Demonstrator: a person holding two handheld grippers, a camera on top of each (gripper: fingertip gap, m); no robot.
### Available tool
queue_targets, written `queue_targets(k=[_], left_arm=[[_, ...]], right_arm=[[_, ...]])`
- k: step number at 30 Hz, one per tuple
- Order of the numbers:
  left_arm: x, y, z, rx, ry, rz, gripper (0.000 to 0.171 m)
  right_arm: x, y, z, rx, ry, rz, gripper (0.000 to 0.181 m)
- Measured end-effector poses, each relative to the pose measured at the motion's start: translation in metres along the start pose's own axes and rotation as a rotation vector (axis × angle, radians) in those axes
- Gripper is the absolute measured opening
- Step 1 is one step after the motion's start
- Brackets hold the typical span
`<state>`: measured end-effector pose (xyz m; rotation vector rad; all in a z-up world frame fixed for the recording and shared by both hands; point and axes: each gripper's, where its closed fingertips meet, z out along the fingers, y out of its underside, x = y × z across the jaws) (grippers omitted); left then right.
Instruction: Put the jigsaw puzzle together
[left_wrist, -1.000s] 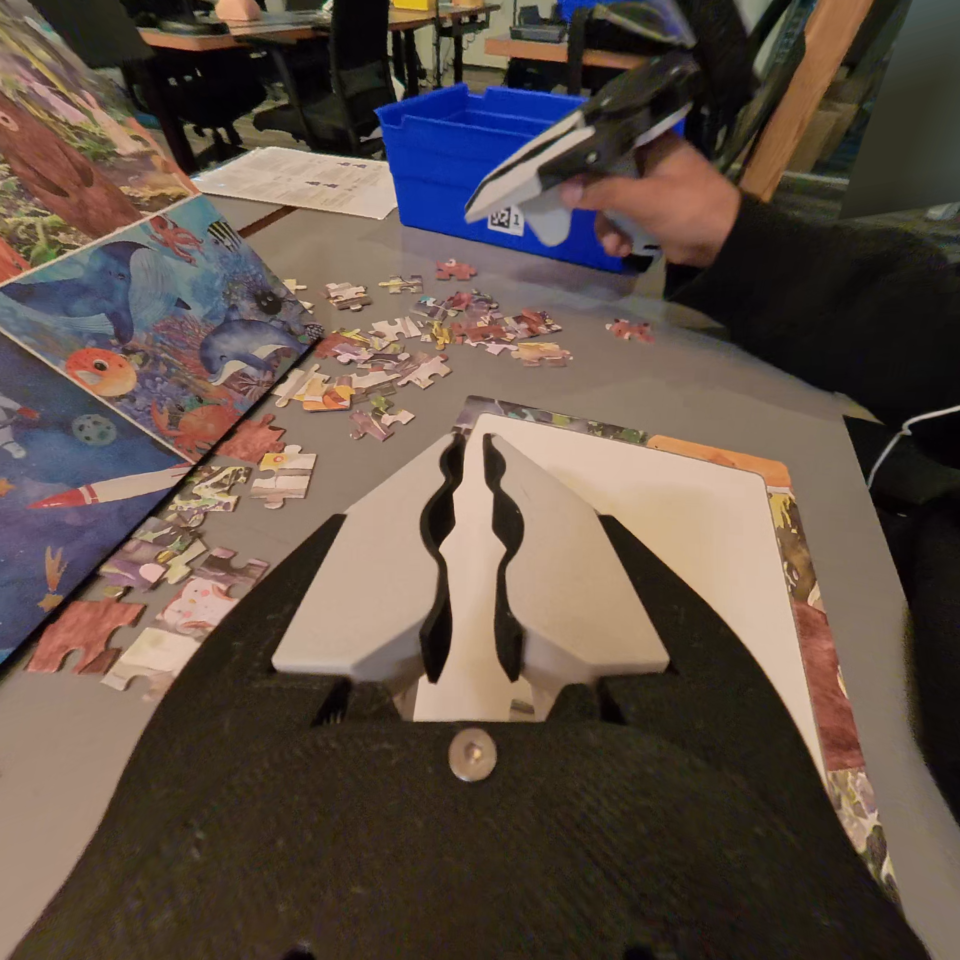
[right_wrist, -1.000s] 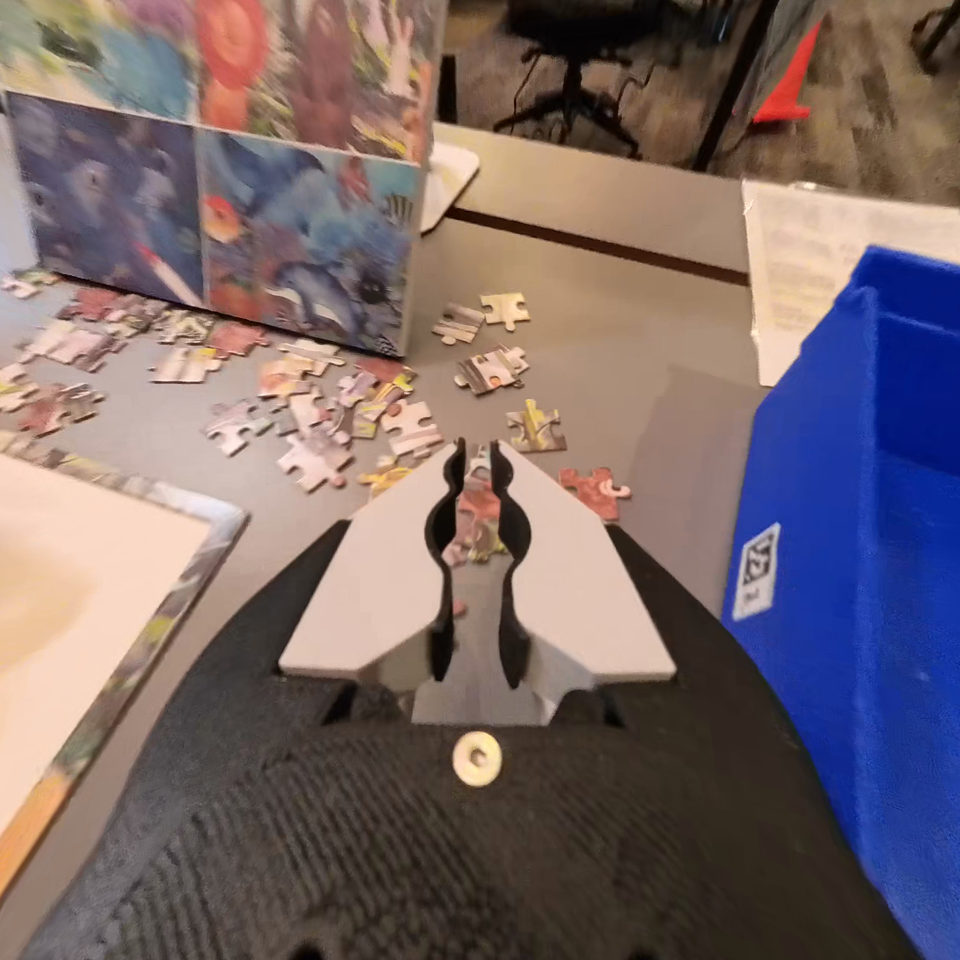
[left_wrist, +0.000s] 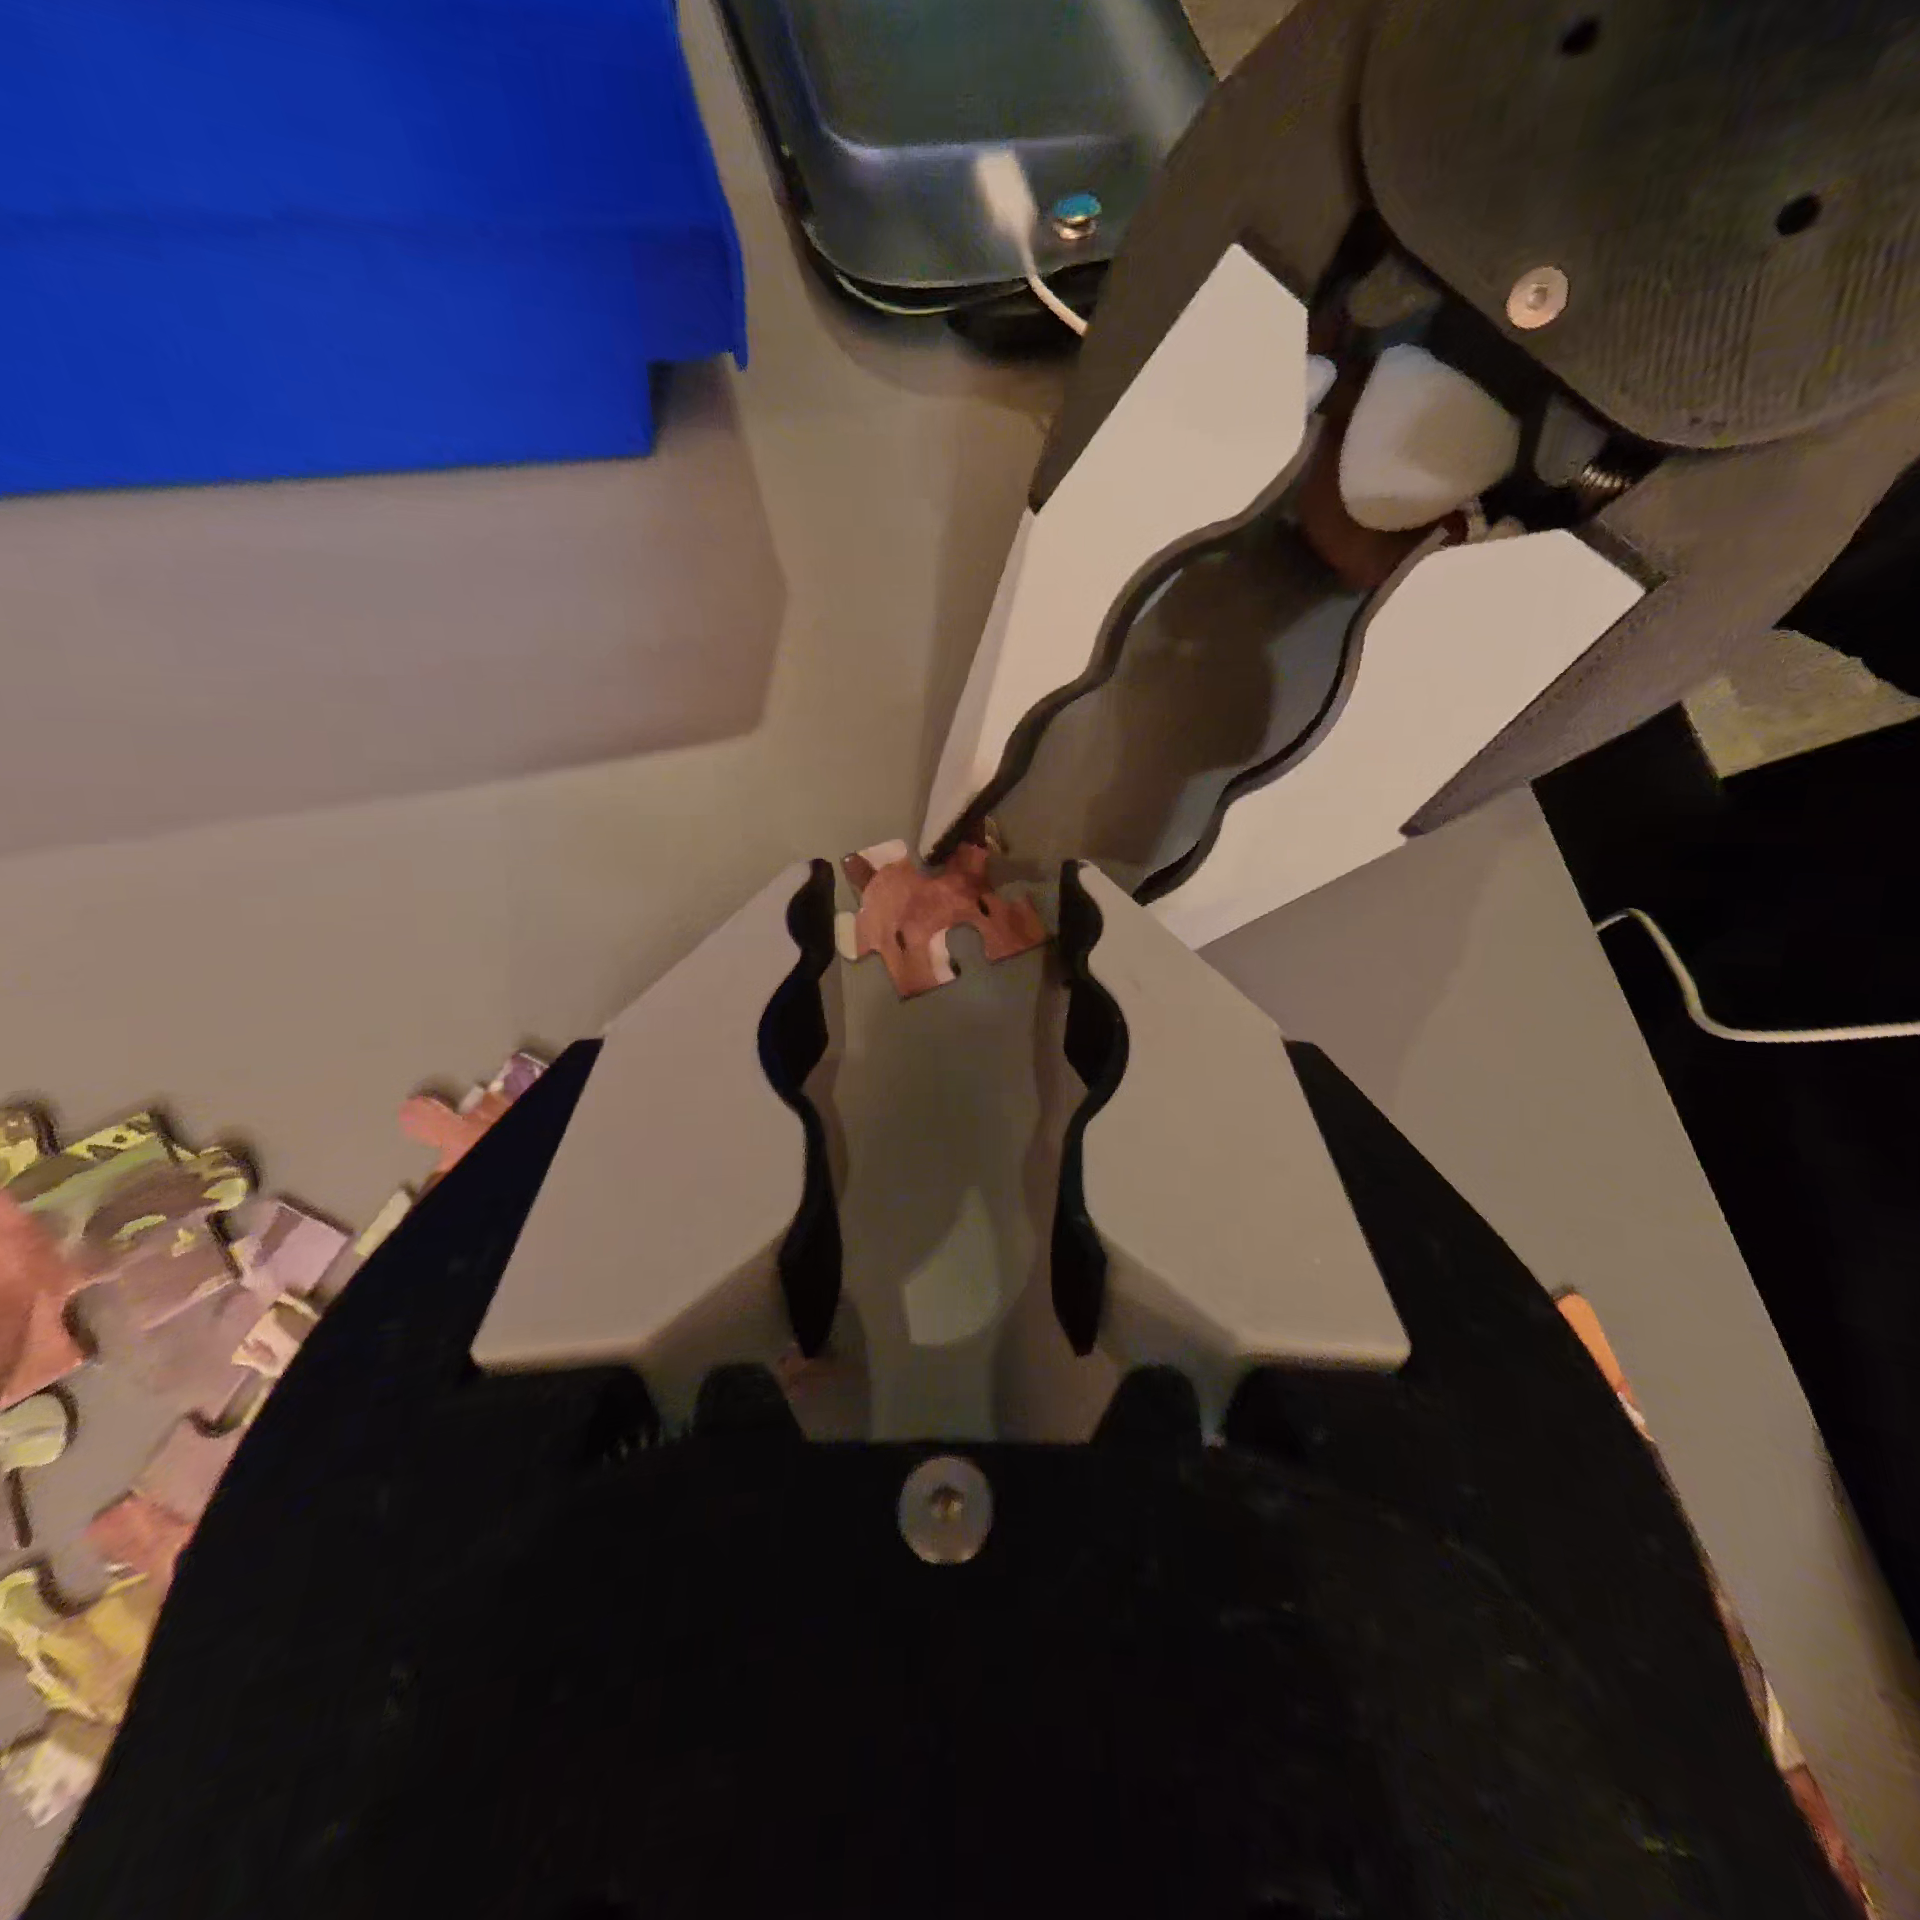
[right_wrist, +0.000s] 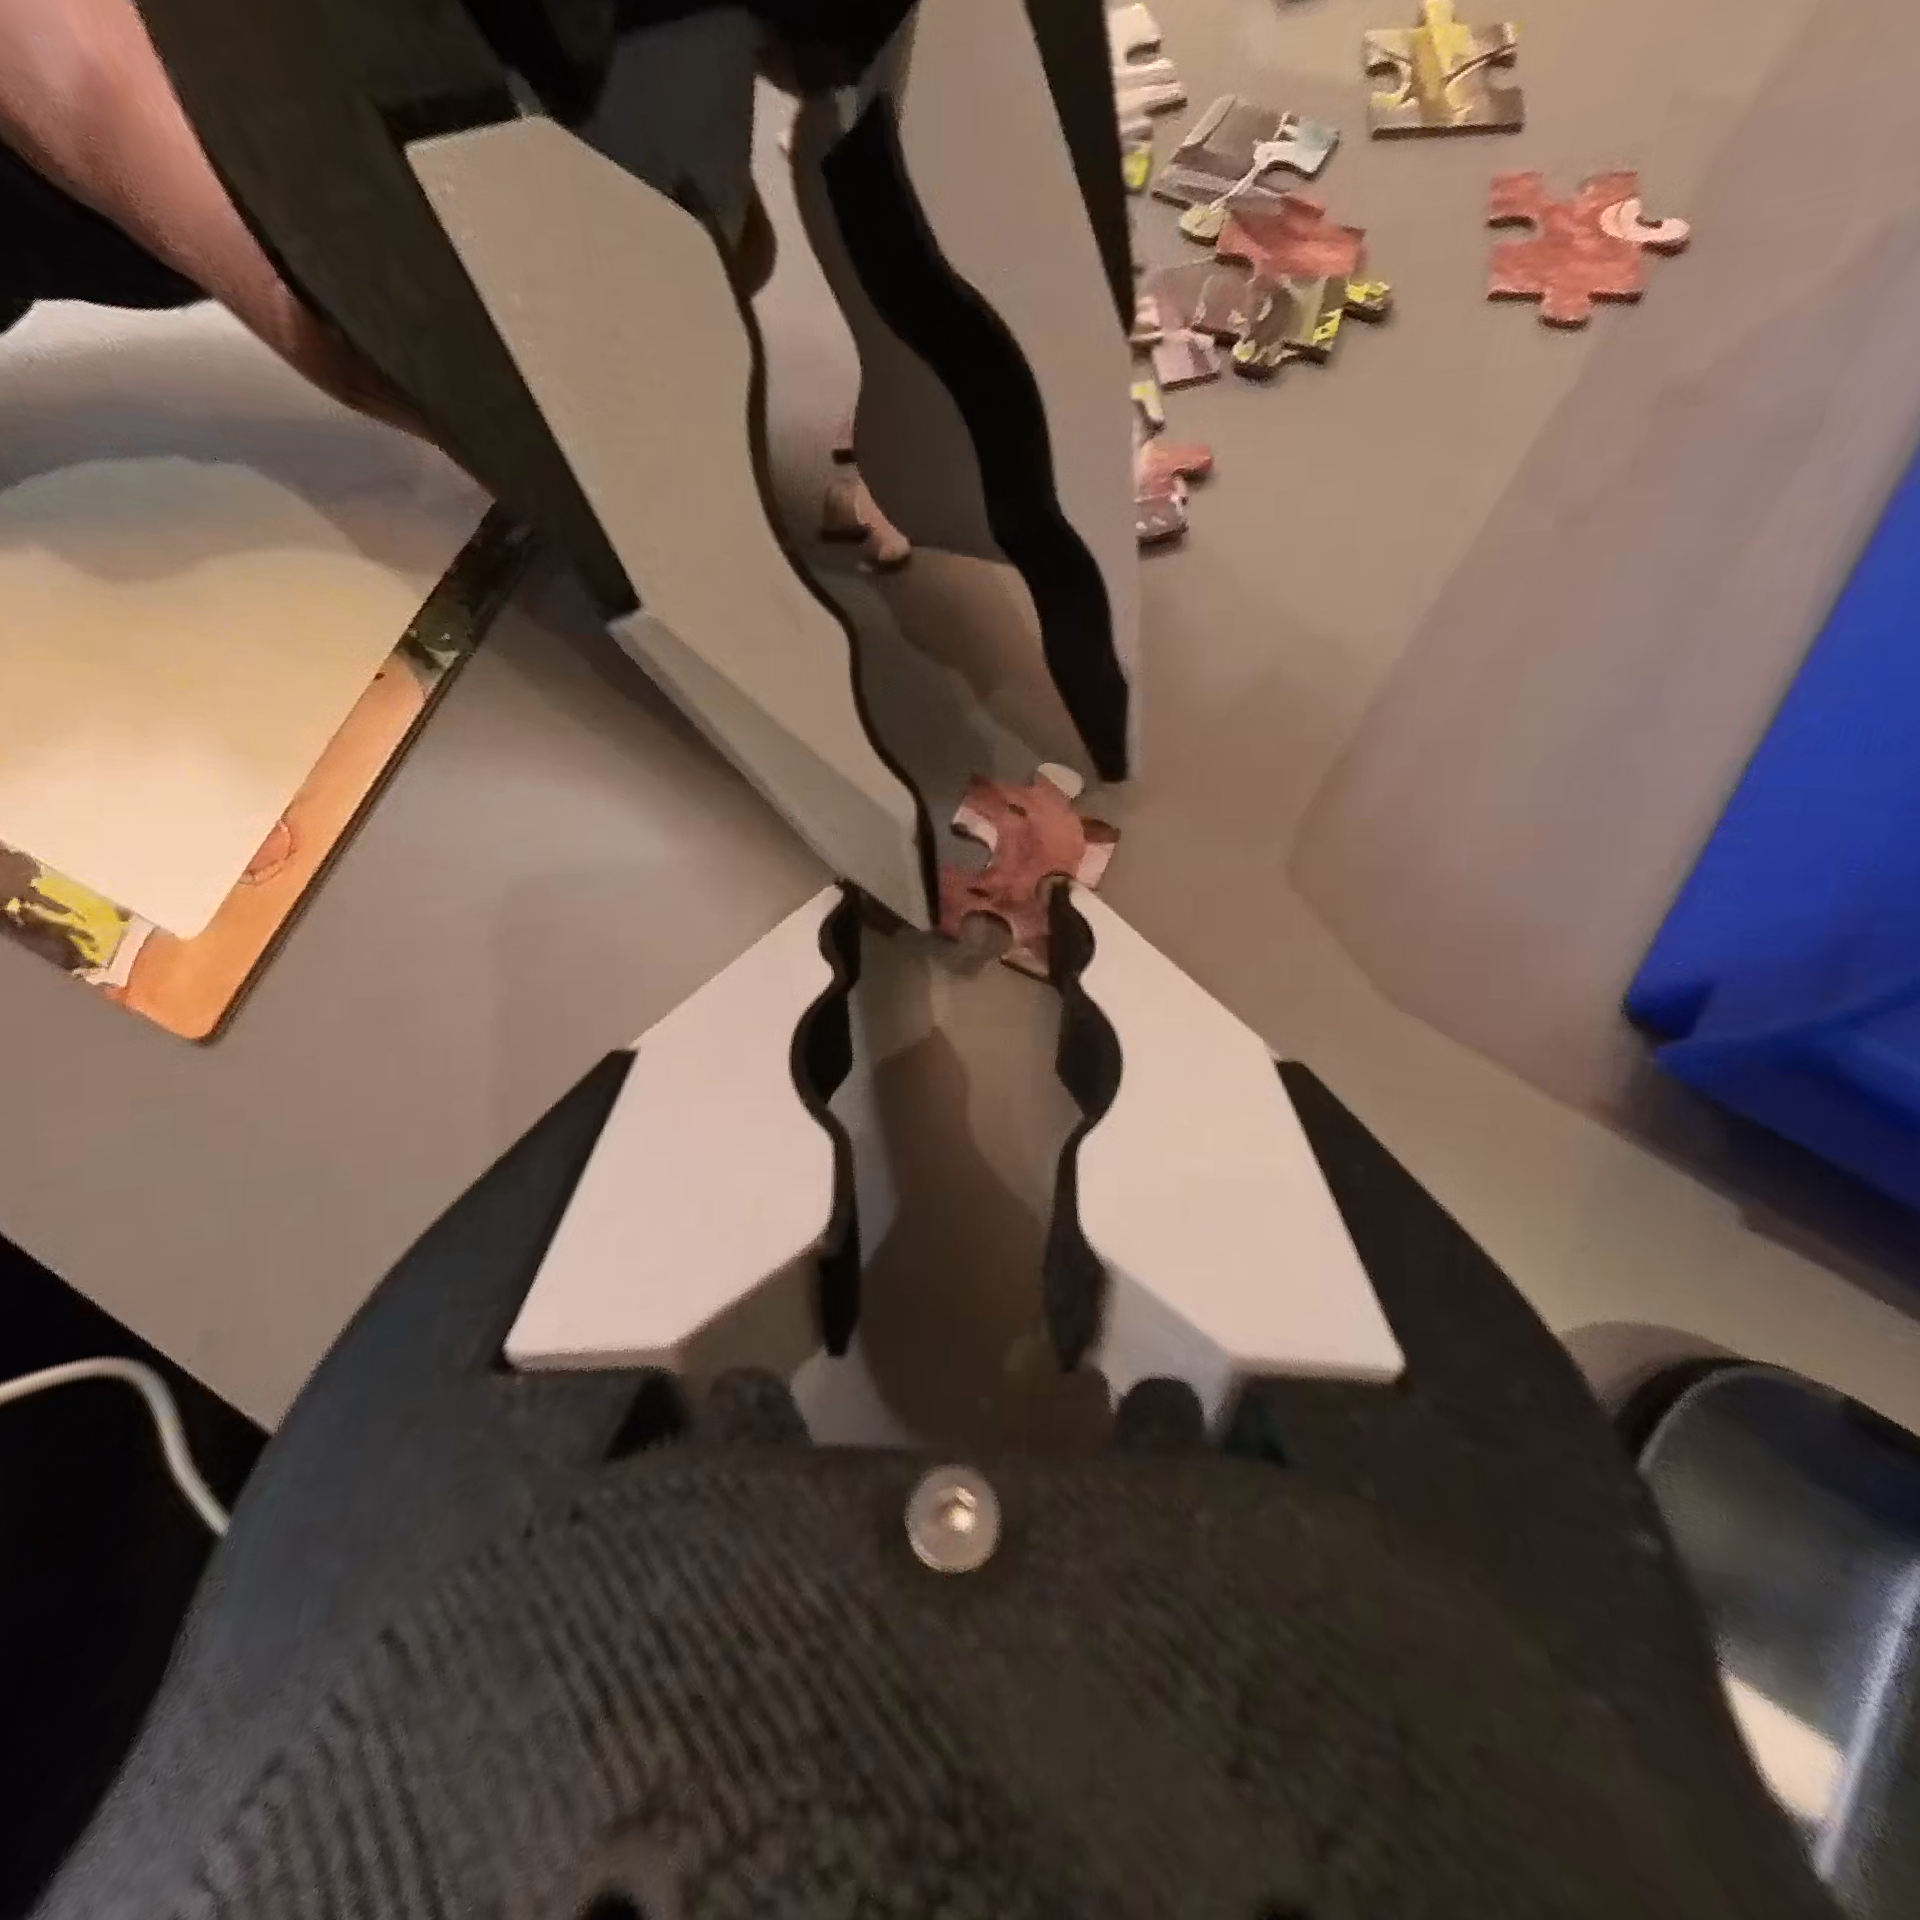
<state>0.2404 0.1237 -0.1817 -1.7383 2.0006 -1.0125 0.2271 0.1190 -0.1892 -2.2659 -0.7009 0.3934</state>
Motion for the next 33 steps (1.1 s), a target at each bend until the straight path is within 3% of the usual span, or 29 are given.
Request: queue_targets(k=[6, 11, 17, 21, 25, 29, 33], left_arm=[[0.004, 0.011, -0.004, -0.042, 0.000, -0.057, 0.040], [0.023, 0.025, -0.008, -0.064, 0.047, -0.052, 0.038], [0.023, 0.029, -0.016, -0.042, -0.001, -0.011, 0.039], [0.007, 0.021, -0.026, 0.041, -0.062, -0.010, 0.046], [0.011, 0.027, -0.032, 0.050, -0.010, -0.027, 0.052], [0.018, 0.046, -0.034, -0.014, -0.013, 0.014, 0.054], [0.025, 0.053, -0.038, -0.013, 0.016, -0.026, 0.055]], right_arm=[[0.005, 0.006, -0.006, -0.018, 0.012, -0.009, 0.041], [0.016, 0.012, -0.011, -0.044, 0.046, -0.015, 0.034], [0.019, 0.005, -0.005, -0.027, 0.048, -0.008, 0.029], [0.007, -0.001, 0.001, -0.046, -0.047, -0.031, 0.021], [-0.026, -0.004, 0.008, -0.071, -0.249, -0.168, 0.012], [-0.025, -0.009, 0.014, -0.121, -0.261, -0.282, 0.009], [-0.010, -0.018, 0.023, -0.154, -0.190, -0.312, 0.021]])
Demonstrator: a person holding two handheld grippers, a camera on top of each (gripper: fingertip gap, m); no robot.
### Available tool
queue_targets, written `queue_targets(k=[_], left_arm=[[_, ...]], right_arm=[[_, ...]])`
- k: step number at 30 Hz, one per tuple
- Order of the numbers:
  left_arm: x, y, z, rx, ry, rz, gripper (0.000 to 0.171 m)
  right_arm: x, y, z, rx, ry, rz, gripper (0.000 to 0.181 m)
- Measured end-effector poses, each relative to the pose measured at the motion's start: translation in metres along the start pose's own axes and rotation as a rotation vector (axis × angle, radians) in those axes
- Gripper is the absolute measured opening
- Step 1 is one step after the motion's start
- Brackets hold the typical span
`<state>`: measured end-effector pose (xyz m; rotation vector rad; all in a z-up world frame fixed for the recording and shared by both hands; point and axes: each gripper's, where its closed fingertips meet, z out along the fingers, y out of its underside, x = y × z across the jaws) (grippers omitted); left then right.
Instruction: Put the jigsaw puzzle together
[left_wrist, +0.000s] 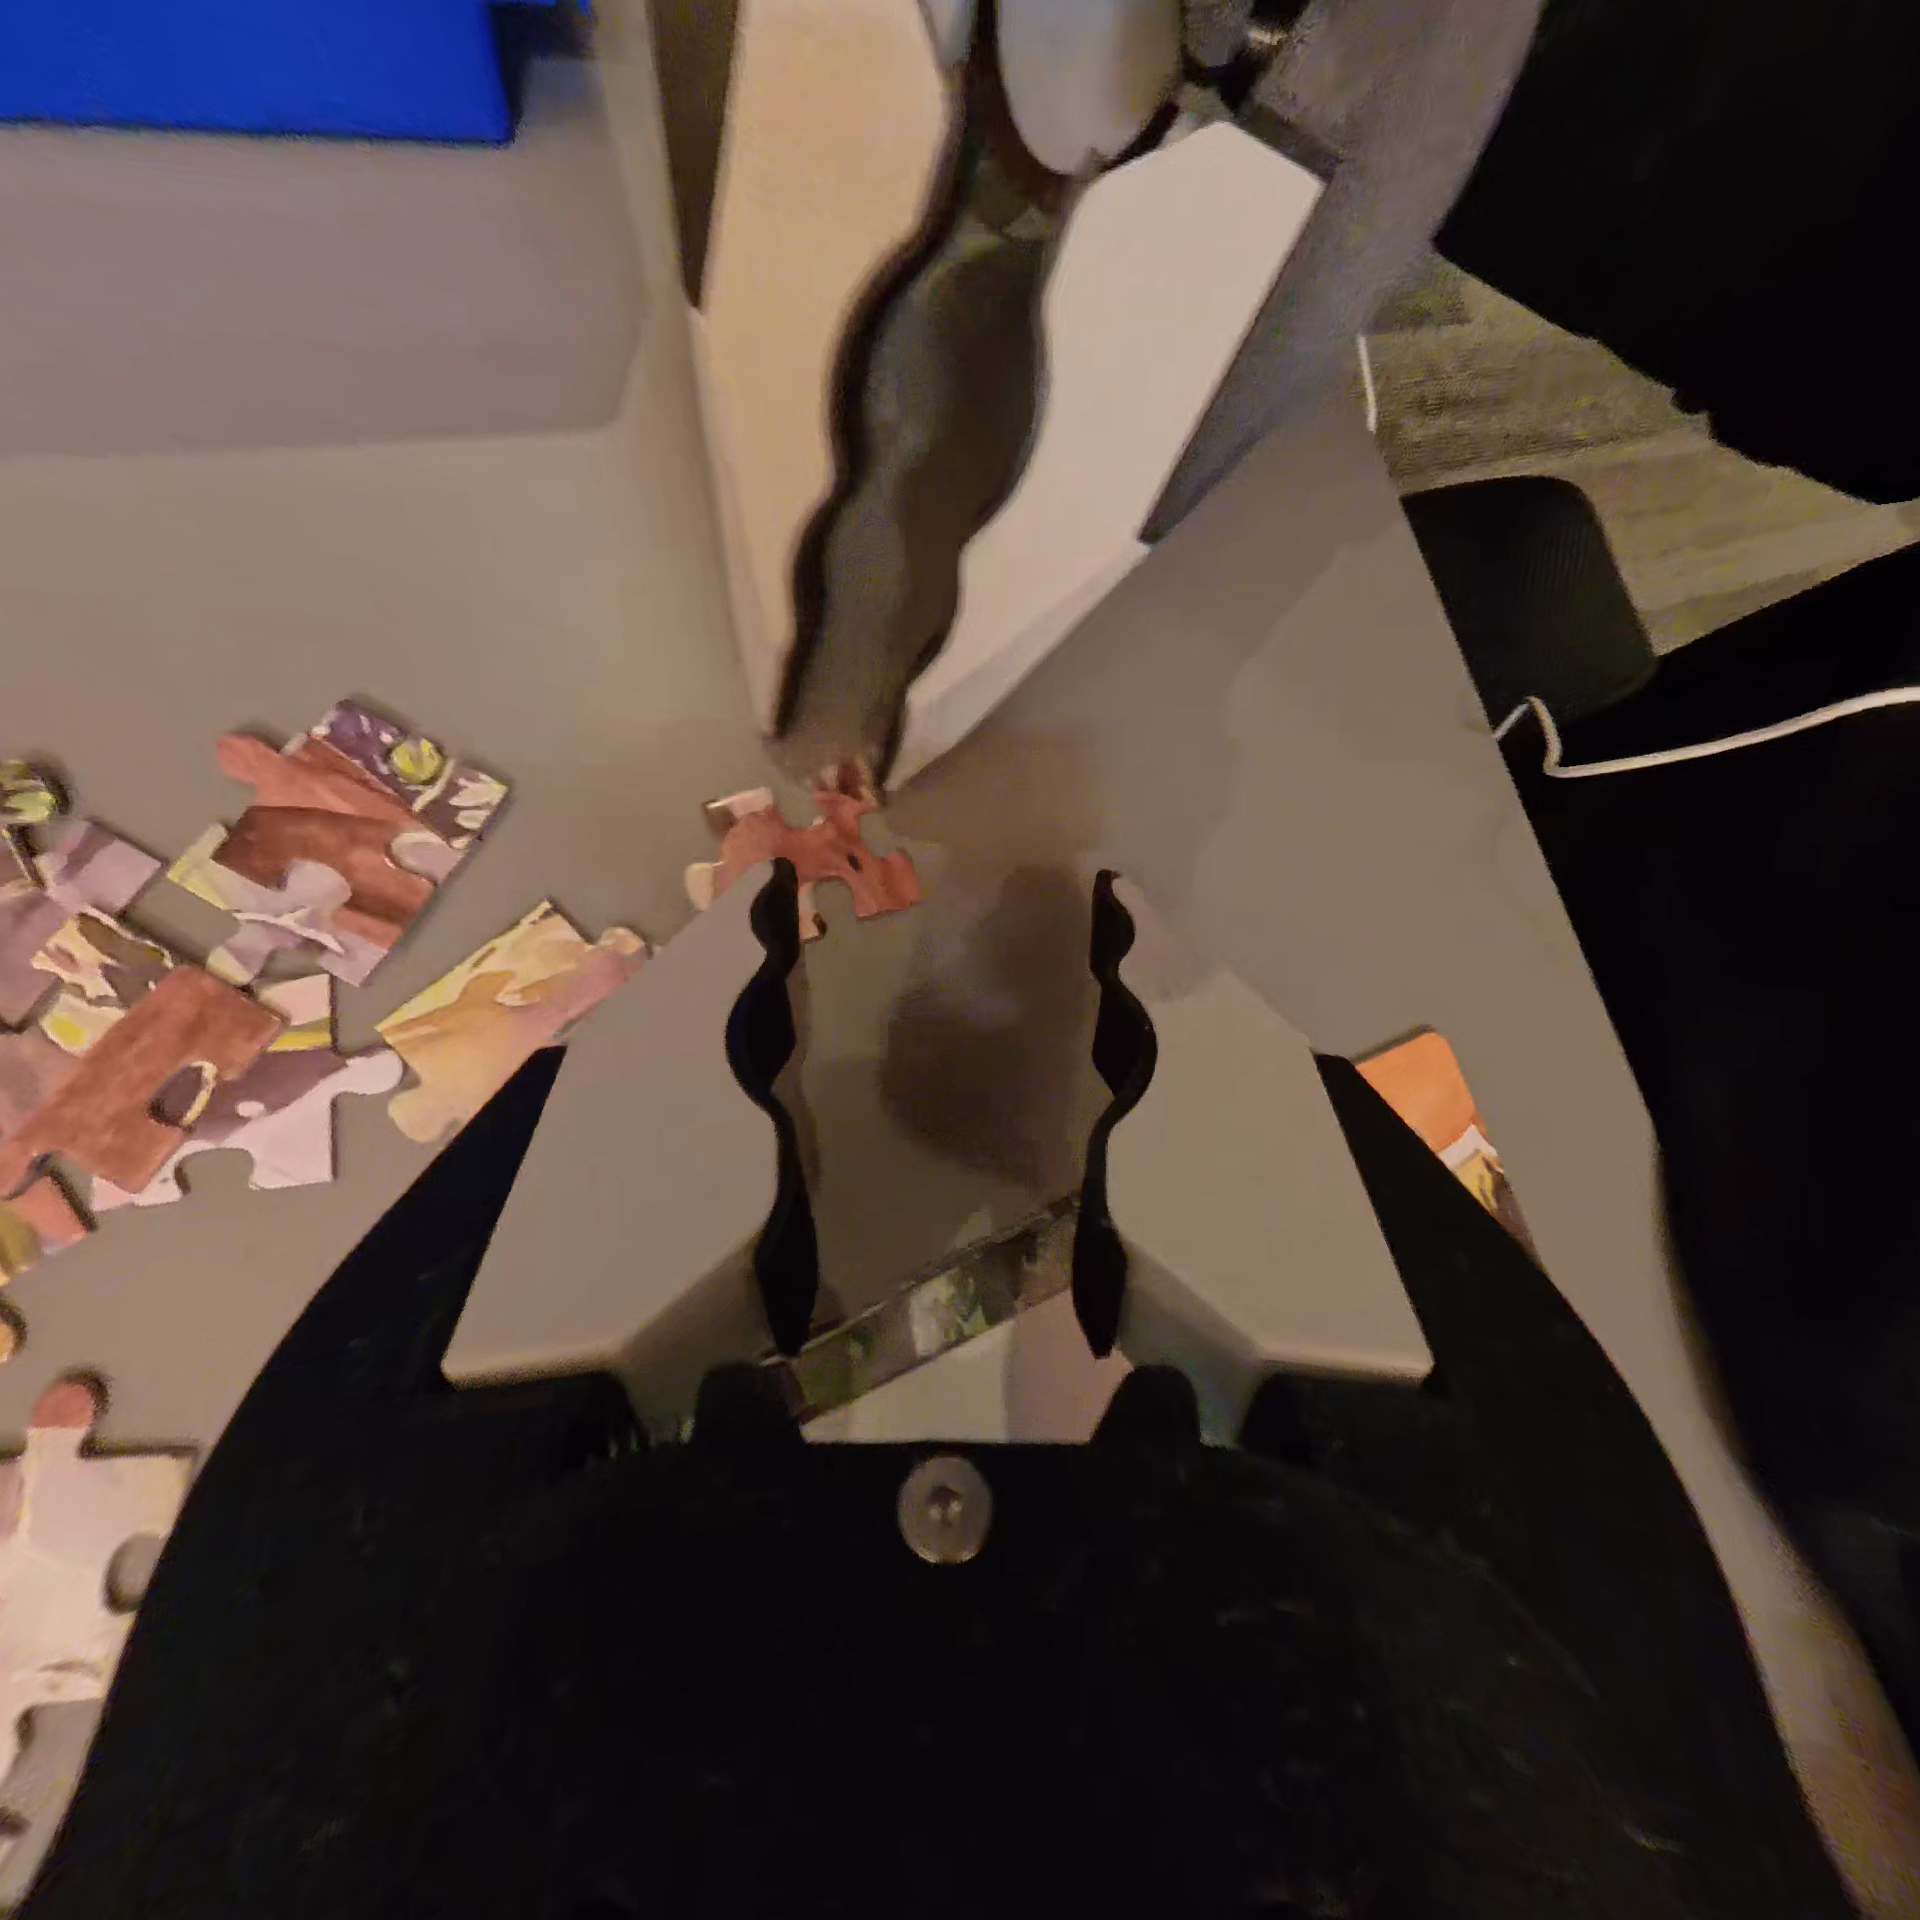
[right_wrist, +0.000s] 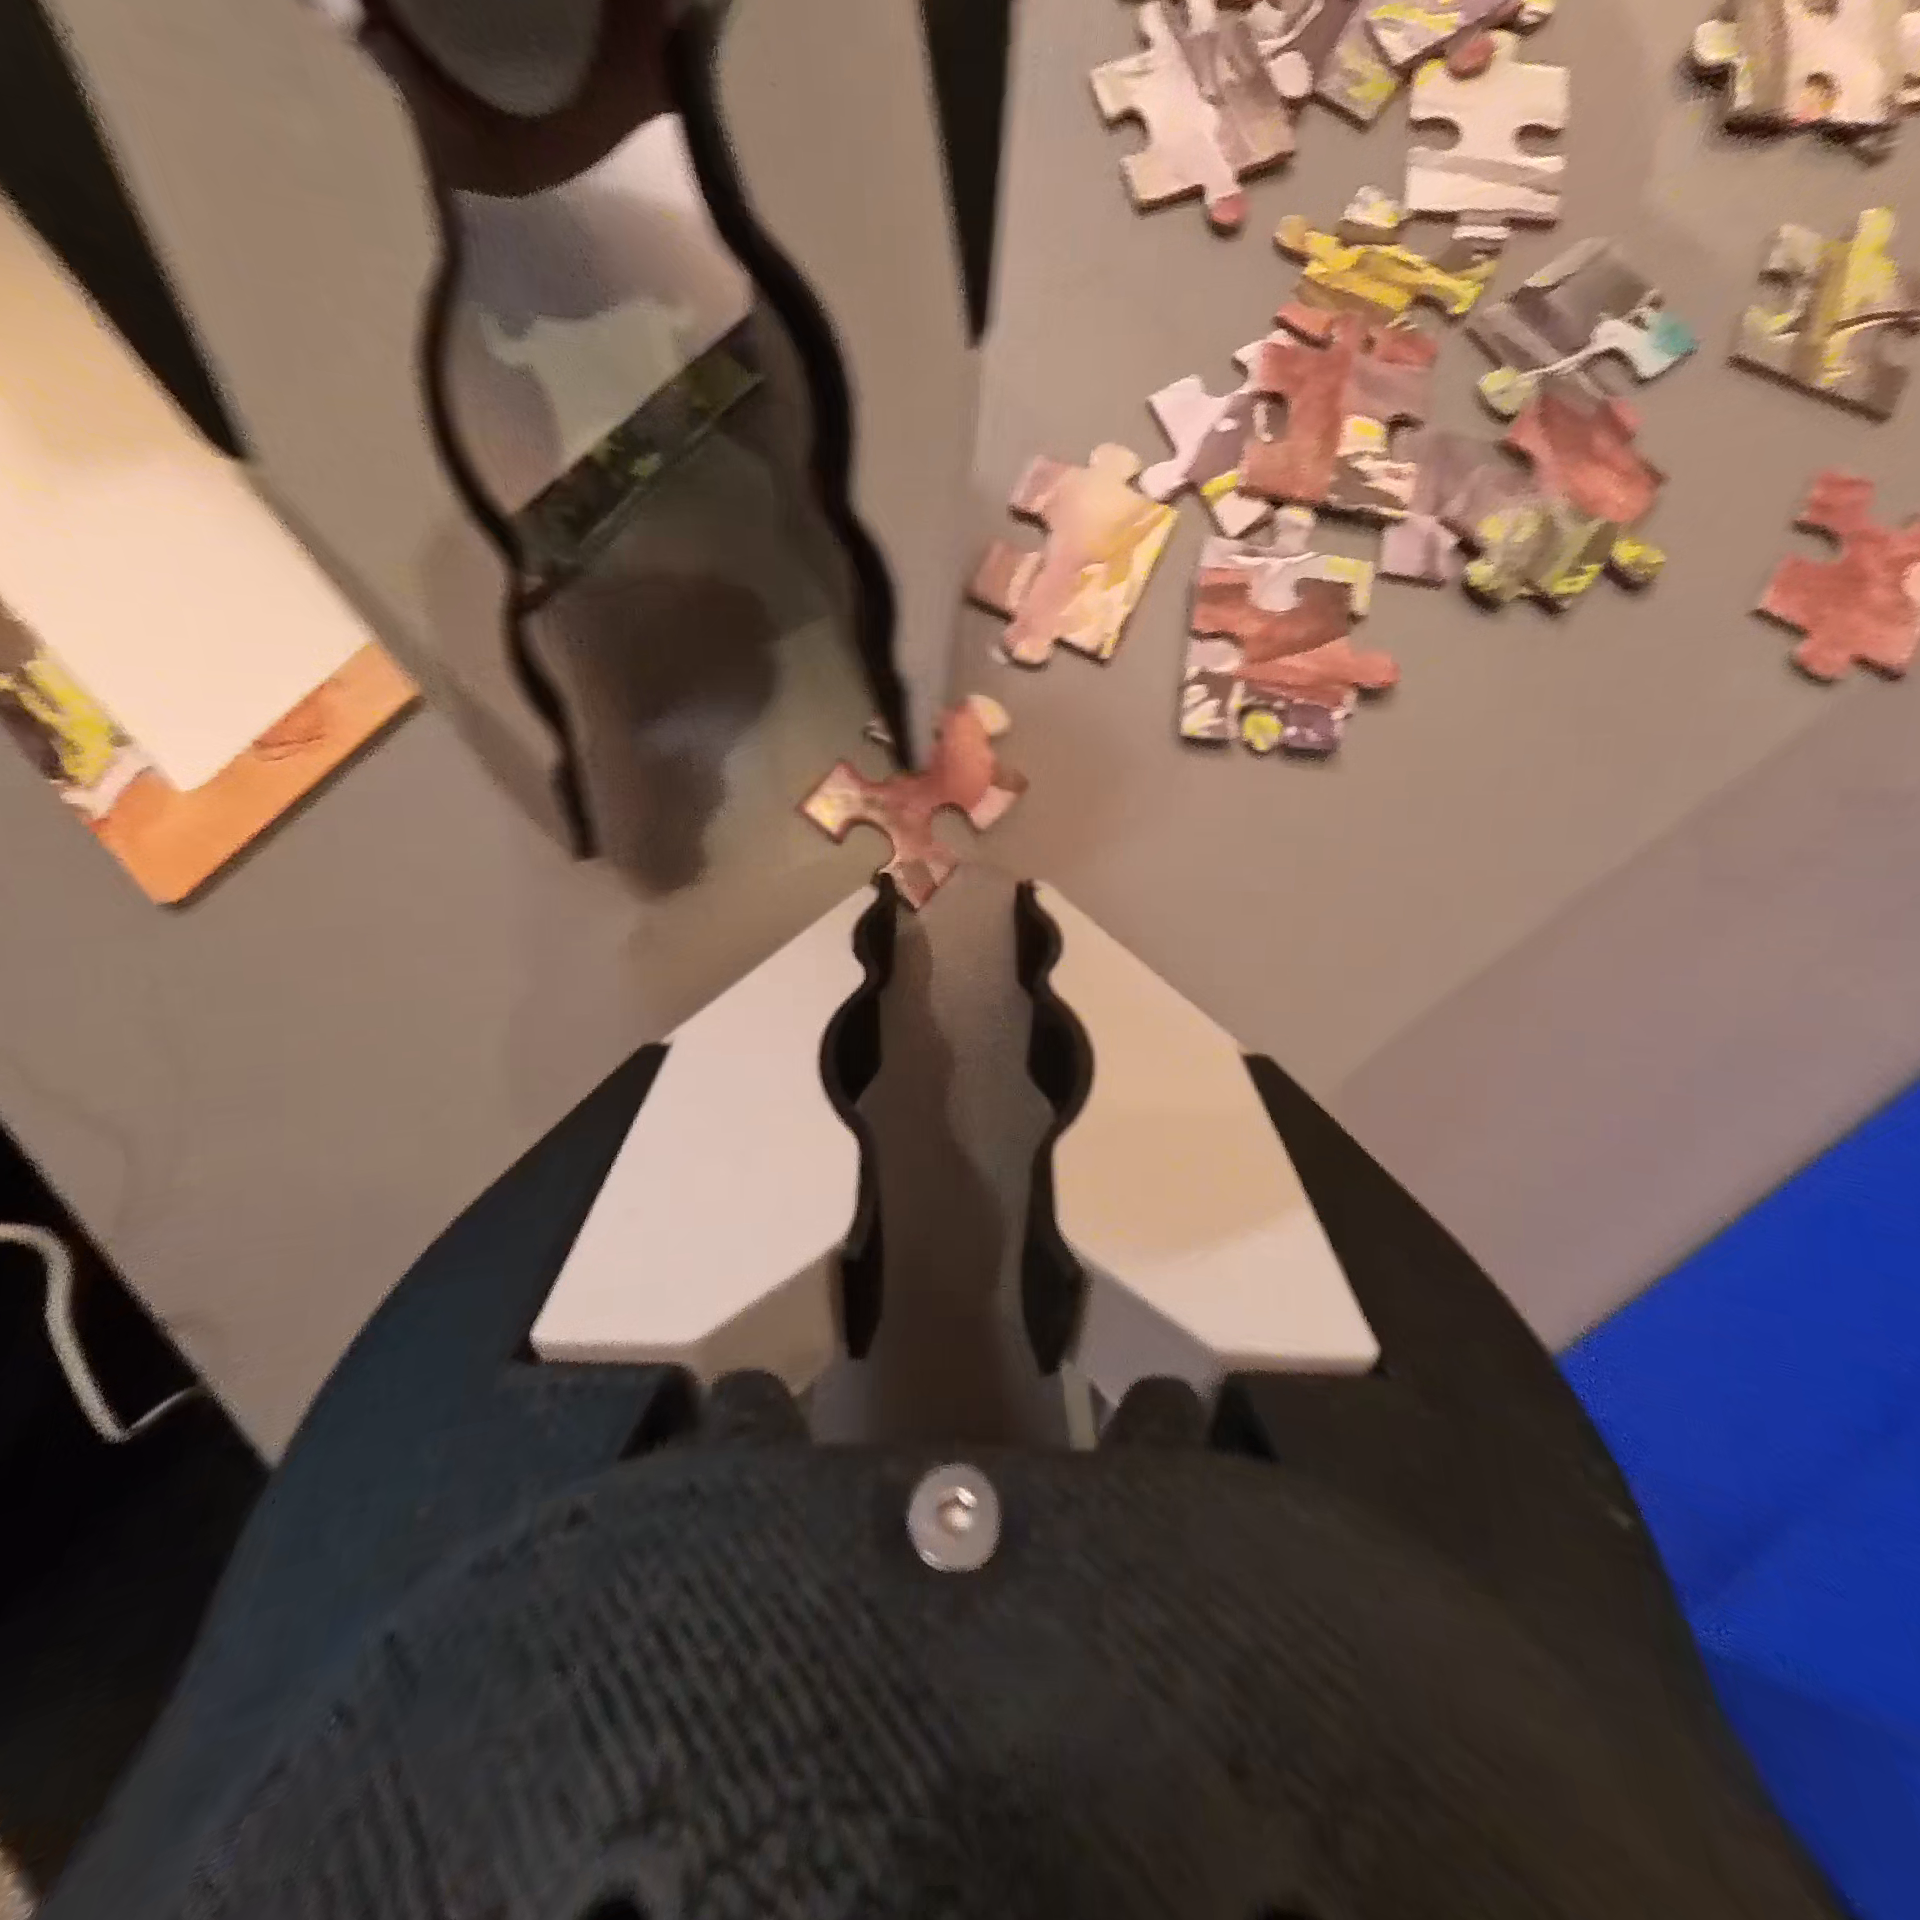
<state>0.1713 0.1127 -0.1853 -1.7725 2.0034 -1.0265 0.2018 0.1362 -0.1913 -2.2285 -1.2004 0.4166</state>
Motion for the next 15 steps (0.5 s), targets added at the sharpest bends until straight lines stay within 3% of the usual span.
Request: queue_targets(k=[7, 11, 15], left_arm=[[0.034, 0.004, -0.006, -0.013, 0.128, -0.012, 0.048], [0.006, -0.003, -0.016, 0.041, -0.020, 0.008, 0.046], [-0.031, -0.001, -0.016, 0.047, -0.180, 0.034, 0.052]], right_arm=[[0.032, -0.006, 0.002, -0.020, 0.186, -0.013, 0.015], [0.043, -0.015, -0.004, 0.019, 0.225, 0.003, 0.018], [0.078, -0.046, -0.012, 0.162, 0.356, 0.061, 0.028]])
